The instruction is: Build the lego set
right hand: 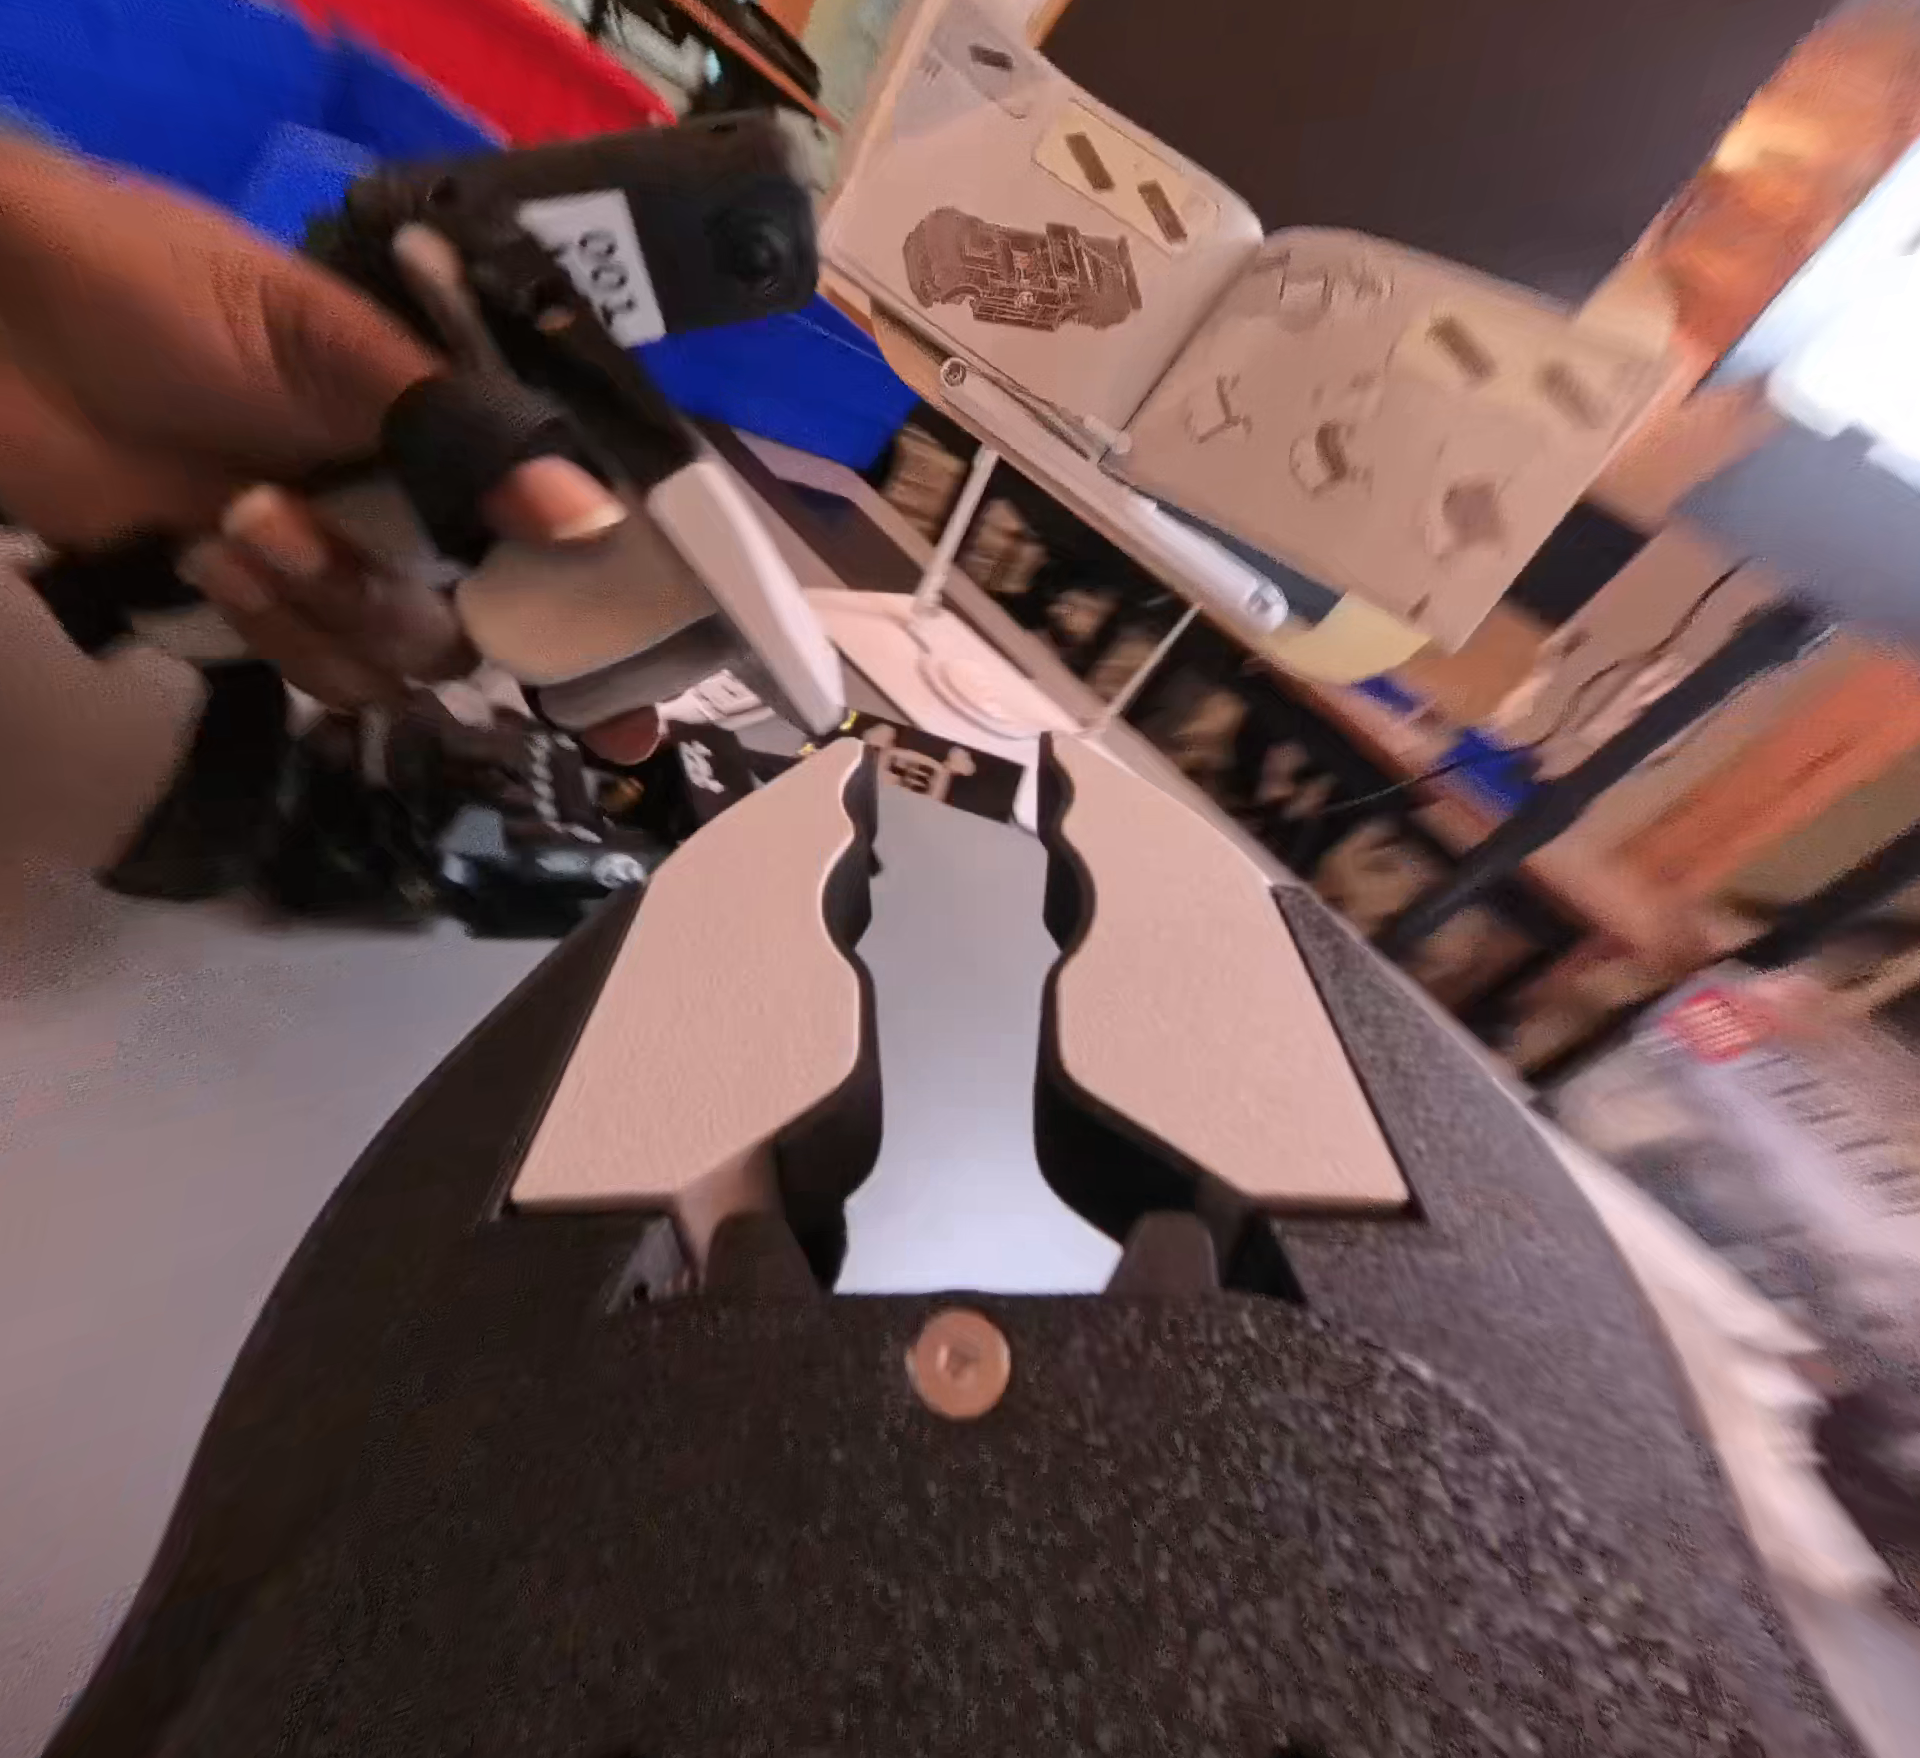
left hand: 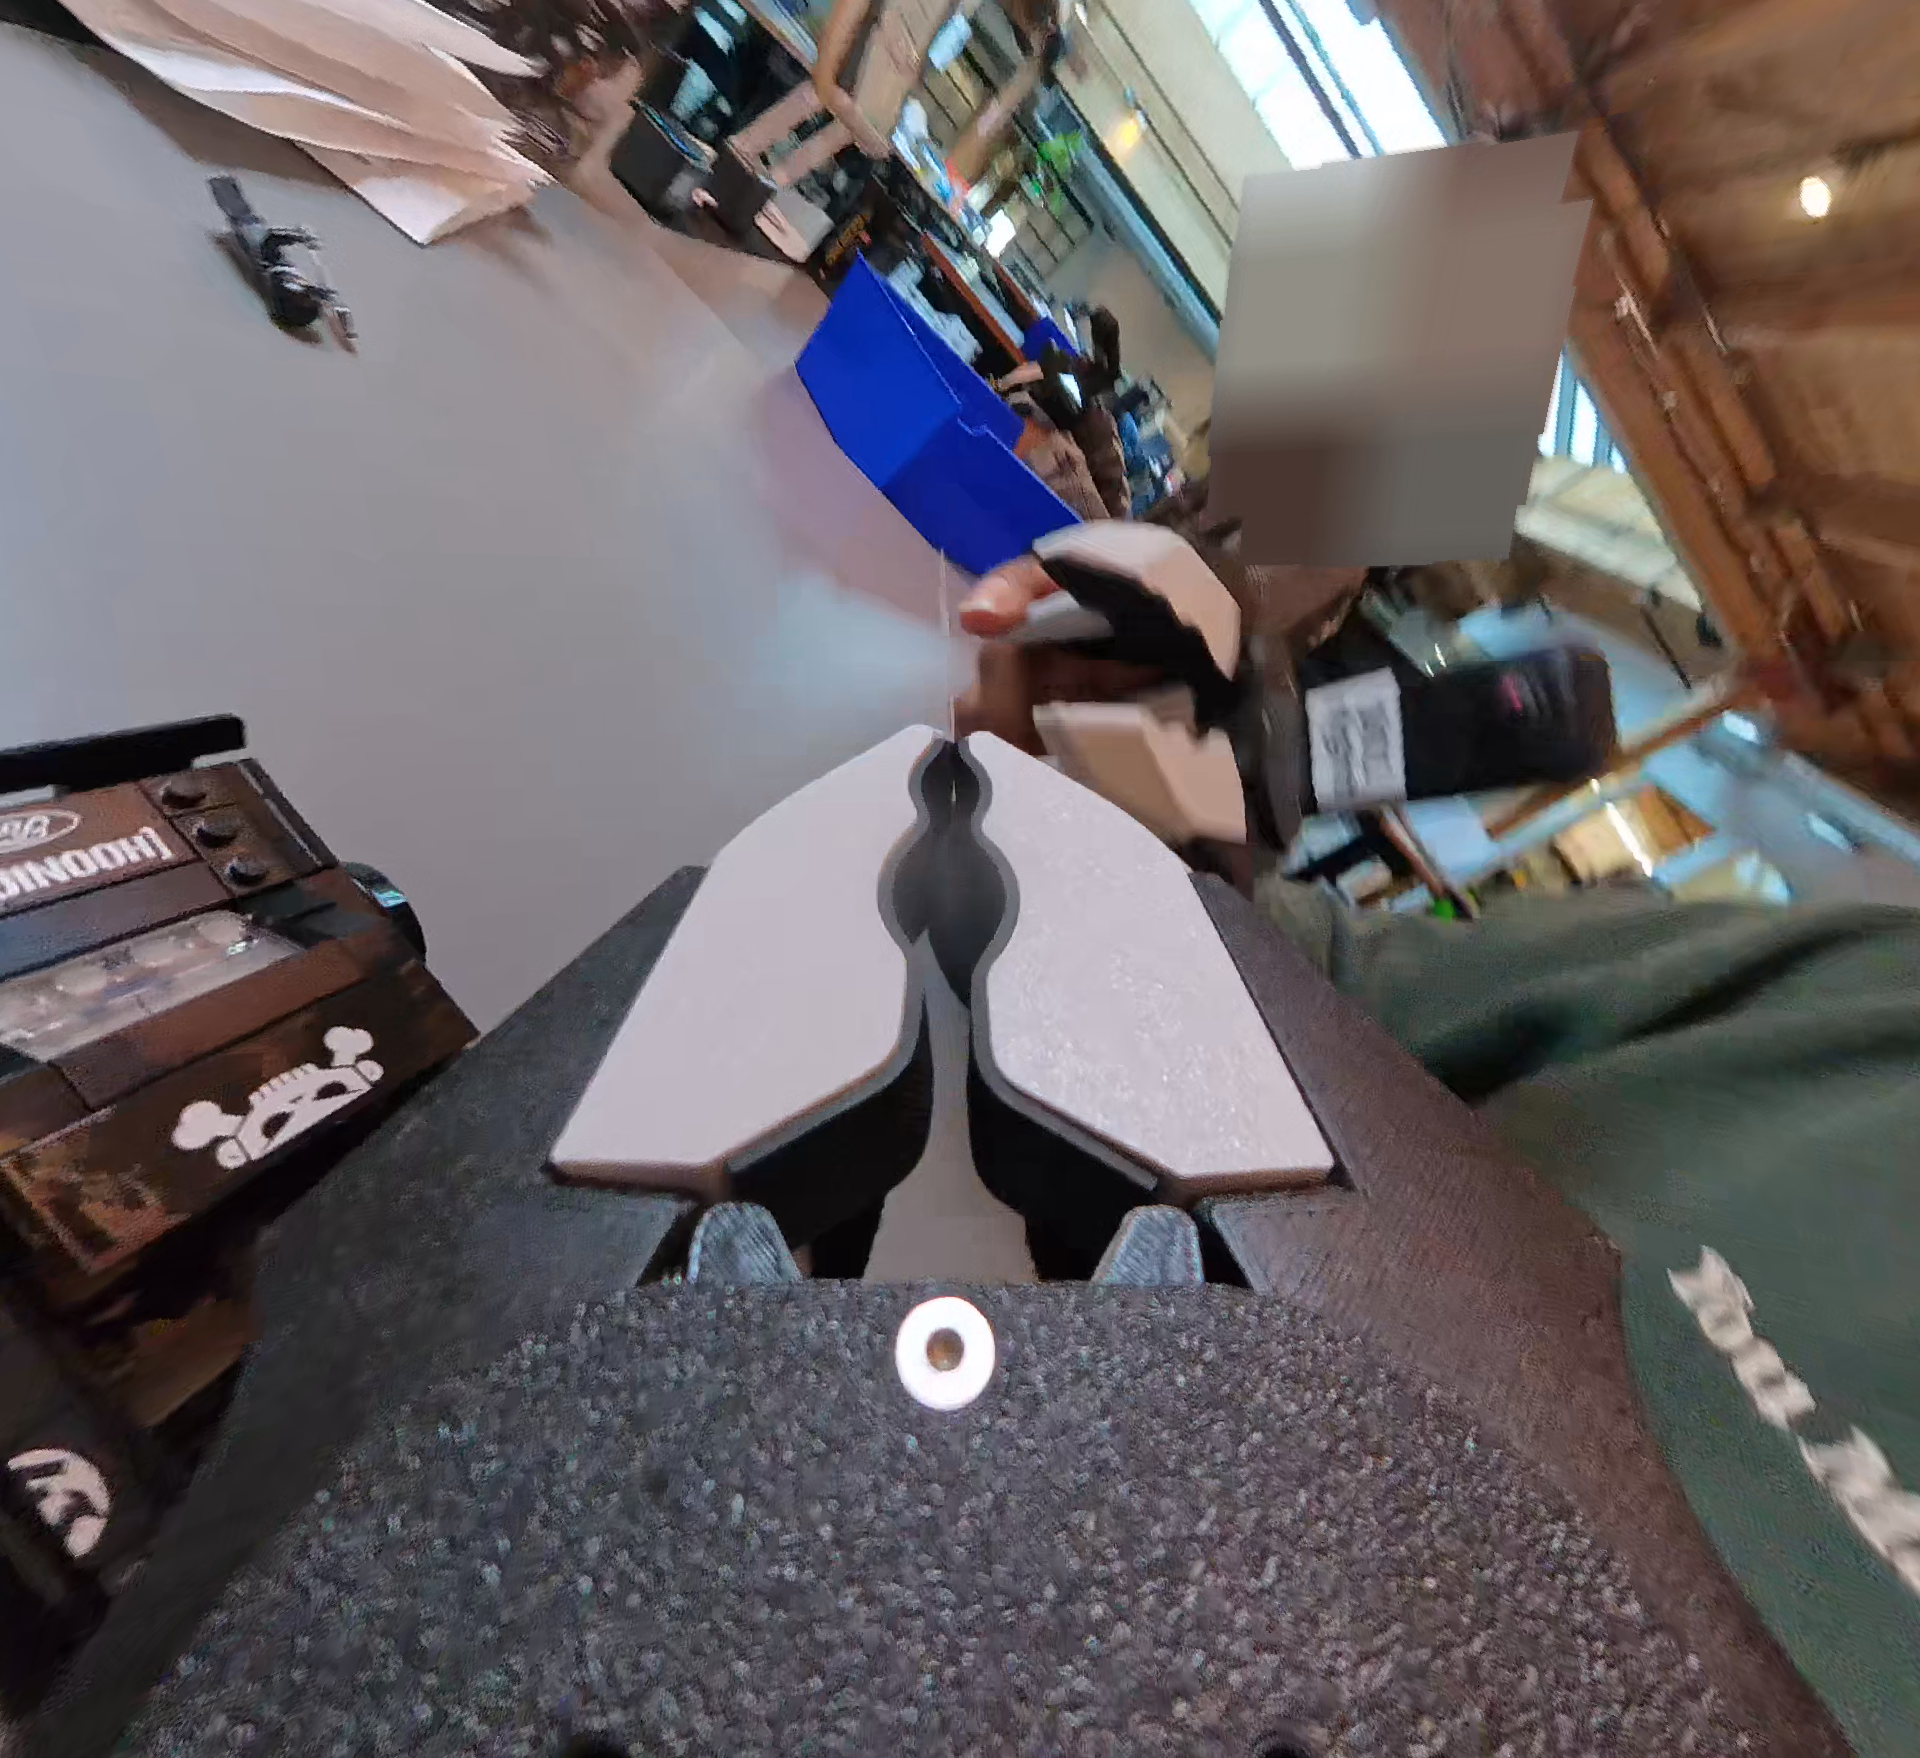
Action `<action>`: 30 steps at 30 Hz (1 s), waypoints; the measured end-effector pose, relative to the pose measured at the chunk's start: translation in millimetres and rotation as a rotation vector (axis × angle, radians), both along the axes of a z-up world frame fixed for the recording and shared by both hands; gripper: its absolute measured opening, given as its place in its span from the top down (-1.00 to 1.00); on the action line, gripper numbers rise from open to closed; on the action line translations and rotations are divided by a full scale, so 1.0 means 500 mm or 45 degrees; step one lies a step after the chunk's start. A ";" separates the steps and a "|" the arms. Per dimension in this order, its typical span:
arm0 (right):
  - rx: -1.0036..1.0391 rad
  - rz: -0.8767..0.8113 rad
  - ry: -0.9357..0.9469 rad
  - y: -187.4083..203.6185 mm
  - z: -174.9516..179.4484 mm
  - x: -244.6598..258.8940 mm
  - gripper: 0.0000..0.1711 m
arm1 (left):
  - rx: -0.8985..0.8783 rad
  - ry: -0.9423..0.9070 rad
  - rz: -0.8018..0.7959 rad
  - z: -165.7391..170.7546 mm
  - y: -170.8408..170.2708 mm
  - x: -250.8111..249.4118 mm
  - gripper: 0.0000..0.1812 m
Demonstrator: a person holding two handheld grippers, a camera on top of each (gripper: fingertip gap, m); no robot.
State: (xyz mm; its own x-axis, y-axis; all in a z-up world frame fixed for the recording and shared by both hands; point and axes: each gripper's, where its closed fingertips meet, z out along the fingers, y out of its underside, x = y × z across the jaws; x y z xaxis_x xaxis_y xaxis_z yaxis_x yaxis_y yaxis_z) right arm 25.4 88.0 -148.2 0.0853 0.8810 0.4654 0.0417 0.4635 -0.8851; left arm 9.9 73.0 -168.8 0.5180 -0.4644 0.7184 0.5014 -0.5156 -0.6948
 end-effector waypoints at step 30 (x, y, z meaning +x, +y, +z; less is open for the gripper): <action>-1.208 0.694 -0.484 -0.037 -0.077 0.035 0.95 | 0.000 0.389 -0.331 -0.052 -0.063 0.046 1.00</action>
State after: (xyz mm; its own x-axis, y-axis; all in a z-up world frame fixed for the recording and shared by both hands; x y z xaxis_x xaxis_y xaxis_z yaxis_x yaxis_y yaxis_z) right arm 42.7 69.7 -186.7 -0.4167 0.7666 -0.4885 0.3788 -0.3421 -0.8600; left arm 32.9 41.7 -194.9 0.5733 -0.6078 0.5495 0.1245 -0.5982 -0.7916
